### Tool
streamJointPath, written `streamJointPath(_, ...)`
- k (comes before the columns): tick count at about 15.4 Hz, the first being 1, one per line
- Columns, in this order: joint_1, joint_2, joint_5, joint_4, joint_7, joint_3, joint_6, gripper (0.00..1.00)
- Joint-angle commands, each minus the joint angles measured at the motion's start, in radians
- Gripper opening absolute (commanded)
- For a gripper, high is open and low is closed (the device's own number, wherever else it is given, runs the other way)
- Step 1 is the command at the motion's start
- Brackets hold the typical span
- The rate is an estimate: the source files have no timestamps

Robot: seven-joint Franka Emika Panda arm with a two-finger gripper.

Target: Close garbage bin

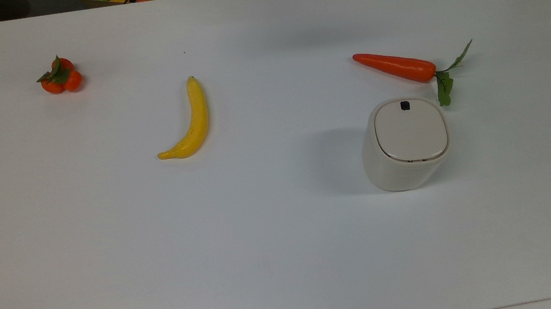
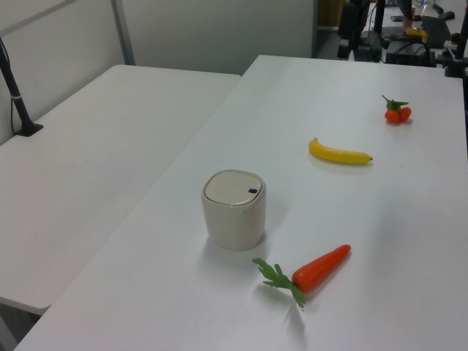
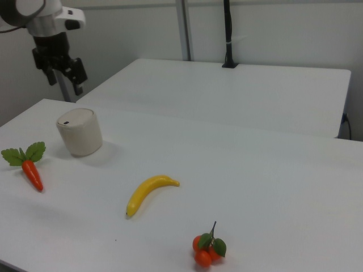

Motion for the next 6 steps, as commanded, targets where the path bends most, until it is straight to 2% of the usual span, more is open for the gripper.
streamJointPath(1,0.001,-0.012,-0.050,-0.033,-0.071,-0.053,-0.003,1.00)
streamJointPath(6,-0.011,-0.005,-0.071,-0.036,-0.094,-0.053,0.014,1.00)
